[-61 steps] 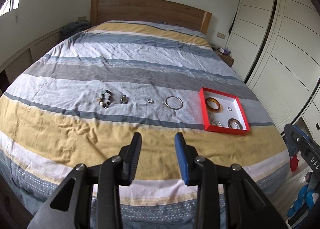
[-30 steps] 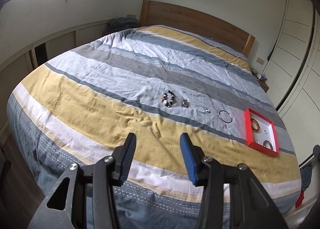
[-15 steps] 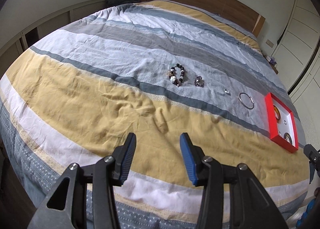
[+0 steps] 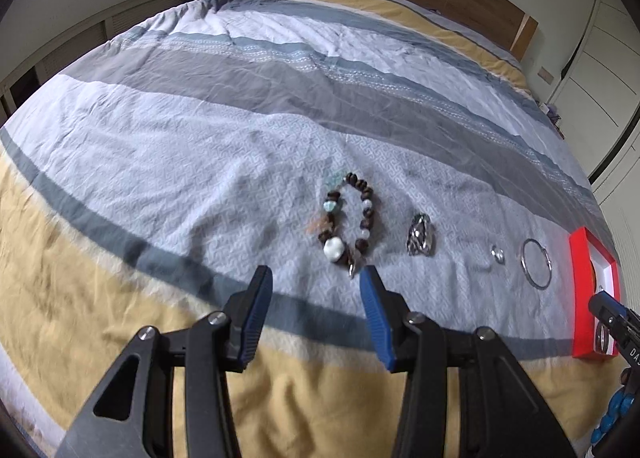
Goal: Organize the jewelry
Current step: 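Grasp the silver clasp bangle with the right tool while the left tool grasps the beaded bracelet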
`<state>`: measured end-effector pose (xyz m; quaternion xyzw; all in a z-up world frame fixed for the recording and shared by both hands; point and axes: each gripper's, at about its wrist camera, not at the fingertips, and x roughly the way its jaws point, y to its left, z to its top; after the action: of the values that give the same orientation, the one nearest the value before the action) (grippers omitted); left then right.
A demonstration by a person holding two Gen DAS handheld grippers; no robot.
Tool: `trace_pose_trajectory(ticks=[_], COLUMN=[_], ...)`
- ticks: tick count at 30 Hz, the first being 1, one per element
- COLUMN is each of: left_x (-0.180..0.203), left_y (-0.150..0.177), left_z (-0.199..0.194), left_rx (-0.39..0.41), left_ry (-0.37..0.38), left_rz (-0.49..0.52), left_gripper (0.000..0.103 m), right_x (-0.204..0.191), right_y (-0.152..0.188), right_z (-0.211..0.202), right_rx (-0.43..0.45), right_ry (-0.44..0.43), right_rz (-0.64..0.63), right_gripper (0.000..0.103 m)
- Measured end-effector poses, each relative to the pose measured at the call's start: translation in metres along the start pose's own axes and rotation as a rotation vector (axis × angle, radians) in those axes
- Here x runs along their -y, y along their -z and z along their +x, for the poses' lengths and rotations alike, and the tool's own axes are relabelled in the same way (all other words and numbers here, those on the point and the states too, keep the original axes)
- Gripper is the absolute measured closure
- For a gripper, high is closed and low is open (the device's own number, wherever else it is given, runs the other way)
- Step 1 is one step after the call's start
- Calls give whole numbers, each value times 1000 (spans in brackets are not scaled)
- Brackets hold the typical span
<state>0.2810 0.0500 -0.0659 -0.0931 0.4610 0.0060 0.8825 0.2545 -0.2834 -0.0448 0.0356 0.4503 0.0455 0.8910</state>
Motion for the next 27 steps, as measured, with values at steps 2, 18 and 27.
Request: trace_pose_trajectory(ticks=[2,18,27], left_x=[2,8,19], left_y=[-11,-23,-22], left_z=[16,85,88], left_rx=[-5,-29,20], left_ry=[-3,-66,-87], left_rz=[1,82,134], left_gripper=[60,60,75], right_x=[3,27,27], right_y=[-9,-23,-20], right_z=[15,102,120], right_rx=[-12,-98,-105], right_ry=[15,56,39], right_rz=[-1,64,62], right_gripper=[58,71,85])
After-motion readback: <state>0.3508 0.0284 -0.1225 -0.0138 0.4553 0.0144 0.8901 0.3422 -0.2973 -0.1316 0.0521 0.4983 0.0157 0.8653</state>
